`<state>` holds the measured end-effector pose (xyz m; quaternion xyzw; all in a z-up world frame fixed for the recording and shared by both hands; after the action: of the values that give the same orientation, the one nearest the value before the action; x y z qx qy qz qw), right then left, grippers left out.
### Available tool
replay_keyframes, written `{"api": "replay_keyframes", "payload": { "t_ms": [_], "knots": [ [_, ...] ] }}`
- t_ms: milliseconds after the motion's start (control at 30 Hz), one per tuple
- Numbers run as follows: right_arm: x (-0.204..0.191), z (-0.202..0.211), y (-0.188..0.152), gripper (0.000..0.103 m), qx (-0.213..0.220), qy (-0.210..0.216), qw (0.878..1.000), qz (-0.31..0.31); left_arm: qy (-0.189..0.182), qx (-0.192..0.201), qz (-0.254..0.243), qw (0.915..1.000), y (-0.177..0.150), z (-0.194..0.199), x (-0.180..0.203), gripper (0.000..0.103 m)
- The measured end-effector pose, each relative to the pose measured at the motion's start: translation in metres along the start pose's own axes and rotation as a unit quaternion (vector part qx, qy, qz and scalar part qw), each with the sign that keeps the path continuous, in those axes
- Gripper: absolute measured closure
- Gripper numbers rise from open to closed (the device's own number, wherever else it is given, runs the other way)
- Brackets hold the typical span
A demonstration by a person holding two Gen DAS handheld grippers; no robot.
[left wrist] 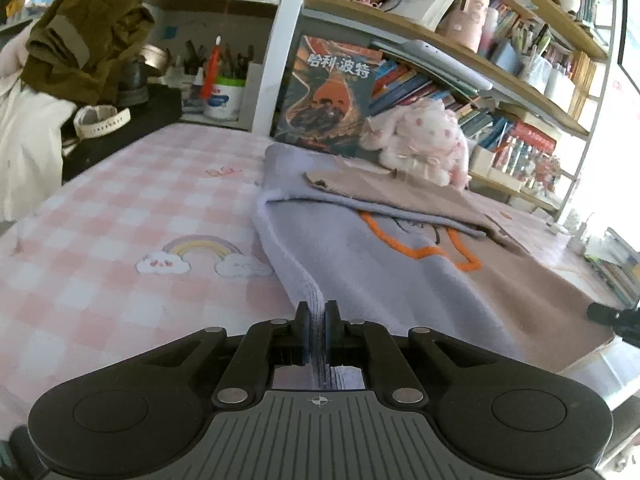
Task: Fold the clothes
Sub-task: 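Grasp the sweater hem with the left gripper while the right gripper grasps the pink hem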
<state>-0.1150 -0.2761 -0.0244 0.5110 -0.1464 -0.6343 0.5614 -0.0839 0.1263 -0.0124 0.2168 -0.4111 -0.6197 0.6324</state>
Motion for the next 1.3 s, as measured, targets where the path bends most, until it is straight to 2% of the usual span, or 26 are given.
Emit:
{"api": "replay_keyframes", "payload": {
  "t_ms": [267, 400, 500, 533, 600, 700, 900, 1033, 1167, 1300],
  "knots": [
    [0.004, 0.005, -0.017, 0.092, -0.035, -0.004, 0.999, -0.008, -0.013, -0.027, 0.017, 0.9994, -0.005, -0.001, -0.008, 0.097],
    [0.008, 0.0, -0.02, 0.087, -0.047, 0.0, 0.999, -0.022, -0.019, -0.034, 0.023, 0.999, -0.005, -0.004, -0.01, 0.094],
    [0.008, -0.004, -0.019, 0.076, -0.05, 0.006, 0.998, -0.025, -0.023, -0.039, 0.029, 0.9985, -0.004, -0.007, -0.012, 0.093],
    [0.009, -0.005, -0.018, 0.076, -0.05, 0.009, 0.998, -0.026, -0.025, -0.041, 0.033, 0.9983, -0.004, -0.008, -0.013, 0.093],
    [0.008, -0.007, -0.017, 0.077, -0.051, 0.007, 0.999, -0.019, -0.03, -0.041, 0.043, 0.9978, -0.003, -0.01, -0.016, 0.093],
    [0.007, -0.008, -0.017, 0.09, -0.056, 0.002, 0.998, -0.007, -0.035, -0.037, 0.038, 0.998, -0.006, -0.009, -0.017, 0.098],
    [0.011, 0.014, -0.026, 0.093, -0.062, 0.02, 0.998, -0.014, -0.07, -0.037, 0.069, 0.9945, -0.019, 0.011, -0.024, 0.098],
    [0.012, 0.041, -0.039, 0.093, -0.075, 0.043, 0.996, -0.027, -0.1, -0.04, 0.102, 0.9889, -0.032, 0.034, -0.031, 0.098],
    [0.009, 0.071, -0.055, 0.093, -0.09, 0.063, 0.993, -0.037, -0.122, -0.06, 0.13, 0.9822, -0.05, 0.054, -0.034, 0.098],
    [0.01, 0.093, -0.07, 0.093, -0.108, 0.076, 0.99, -0.057, -0.148, -0.072, 0.177, 0.9703, -0.064, 0.067, -0.041, 0.098]
  ]
}}
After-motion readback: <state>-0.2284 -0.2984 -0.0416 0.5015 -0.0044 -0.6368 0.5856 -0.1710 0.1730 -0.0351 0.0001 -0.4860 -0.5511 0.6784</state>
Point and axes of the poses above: each gripper's, at about its wrist camera, not at the fingertips, and z roughly against the way its jaws point, x to its right, y to its top, the point moved 2 cm from there along -z, roughly the way its jaws point, and after that the axes turned 4 degrees about -x, right-handed, at the moved point
